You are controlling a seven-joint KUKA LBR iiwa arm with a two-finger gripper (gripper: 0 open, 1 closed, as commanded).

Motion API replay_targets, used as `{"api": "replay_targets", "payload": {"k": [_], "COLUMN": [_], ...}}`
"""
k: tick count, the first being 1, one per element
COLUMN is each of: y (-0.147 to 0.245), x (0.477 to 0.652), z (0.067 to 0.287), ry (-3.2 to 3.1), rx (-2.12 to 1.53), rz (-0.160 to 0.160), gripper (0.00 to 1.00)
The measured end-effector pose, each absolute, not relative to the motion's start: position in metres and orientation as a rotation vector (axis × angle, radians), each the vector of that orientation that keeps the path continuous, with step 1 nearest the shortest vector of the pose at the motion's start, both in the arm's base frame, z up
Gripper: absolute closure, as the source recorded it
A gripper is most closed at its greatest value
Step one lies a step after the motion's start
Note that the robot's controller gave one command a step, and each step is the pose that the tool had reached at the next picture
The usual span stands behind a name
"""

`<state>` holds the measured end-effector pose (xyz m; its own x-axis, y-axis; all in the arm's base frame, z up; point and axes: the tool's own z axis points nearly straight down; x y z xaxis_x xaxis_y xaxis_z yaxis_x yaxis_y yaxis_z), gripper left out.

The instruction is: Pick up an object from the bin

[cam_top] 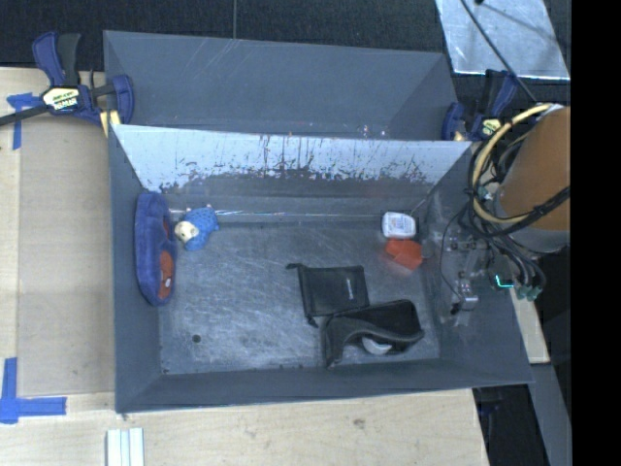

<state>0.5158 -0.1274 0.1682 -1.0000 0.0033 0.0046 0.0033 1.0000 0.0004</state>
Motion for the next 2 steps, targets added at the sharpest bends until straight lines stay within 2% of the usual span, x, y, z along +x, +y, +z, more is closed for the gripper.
{"api": "replay_targets", "payload": {"k": [1, 2], "y": [-0.137, -0.077], "x": [0.530, 0.540], "z": [0.173, 0.087], "ry": [-3.108, -3.113], "rx": [0.496, 0.537], "rz": [0.003, 0.006], "gripper": [0.00, 0.00]}}
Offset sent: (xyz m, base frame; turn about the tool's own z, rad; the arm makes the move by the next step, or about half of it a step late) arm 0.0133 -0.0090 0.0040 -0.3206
